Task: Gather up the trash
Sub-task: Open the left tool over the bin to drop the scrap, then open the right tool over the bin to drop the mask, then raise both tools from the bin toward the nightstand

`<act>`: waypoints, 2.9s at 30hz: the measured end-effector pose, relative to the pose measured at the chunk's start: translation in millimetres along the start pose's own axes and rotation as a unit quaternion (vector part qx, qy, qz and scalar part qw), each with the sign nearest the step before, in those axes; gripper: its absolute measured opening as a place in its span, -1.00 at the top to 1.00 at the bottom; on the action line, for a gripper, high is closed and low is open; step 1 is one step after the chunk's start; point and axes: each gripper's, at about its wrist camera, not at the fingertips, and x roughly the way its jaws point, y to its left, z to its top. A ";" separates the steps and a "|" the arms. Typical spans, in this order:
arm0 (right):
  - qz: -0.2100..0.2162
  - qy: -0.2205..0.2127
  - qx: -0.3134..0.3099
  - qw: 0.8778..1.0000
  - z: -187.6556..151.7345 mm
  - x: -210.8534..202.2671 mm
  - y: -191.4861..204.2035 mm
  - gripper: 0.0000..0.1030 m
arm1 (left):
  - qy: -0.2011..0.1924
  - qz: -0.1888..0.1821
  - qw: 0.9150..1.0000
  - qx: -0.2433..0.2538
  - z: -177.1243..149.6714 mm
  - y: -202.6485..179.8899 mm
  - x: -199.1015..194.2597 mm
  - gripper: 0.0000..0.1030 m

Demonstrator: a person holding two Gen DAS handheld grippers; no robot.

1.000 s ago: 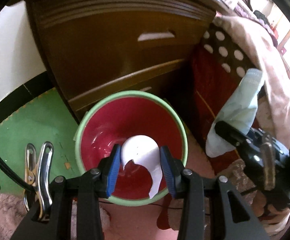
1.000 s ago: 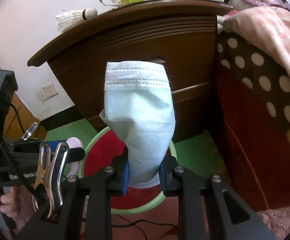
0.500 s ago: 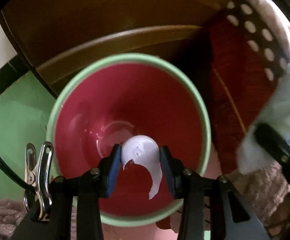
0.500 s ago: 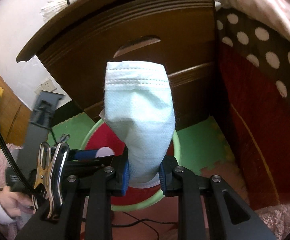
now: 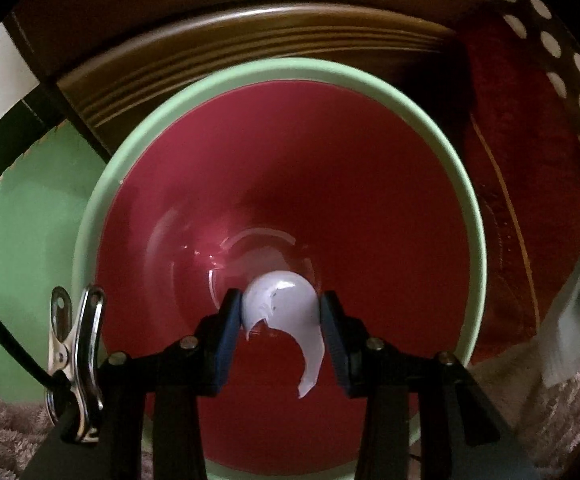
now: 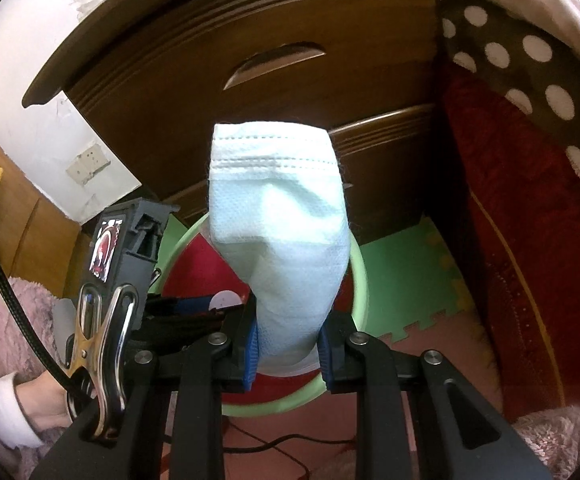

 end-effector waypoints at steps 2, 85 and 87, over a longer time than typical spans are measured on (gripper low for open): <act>-0.001 0.002 0.000 1.000 -0.4 2.2 -0.6 0.53 | 0.000 0.003 1.000 -0.001 0.4 0.1 1.7 0.19; 0.005 0.107 0.029 0.994 -4.0 76.1 -10.6 0.02 | -0.077 0.056 0.995 -0.019 8.8 2.1 -49.7 -0.06; 0.004 0.105 0.028 0.994 -3.2 74.3 -10.3 0.02 | -0.077 0.054 0.995 -0.020 8.7 1.5 -51.8 -0.06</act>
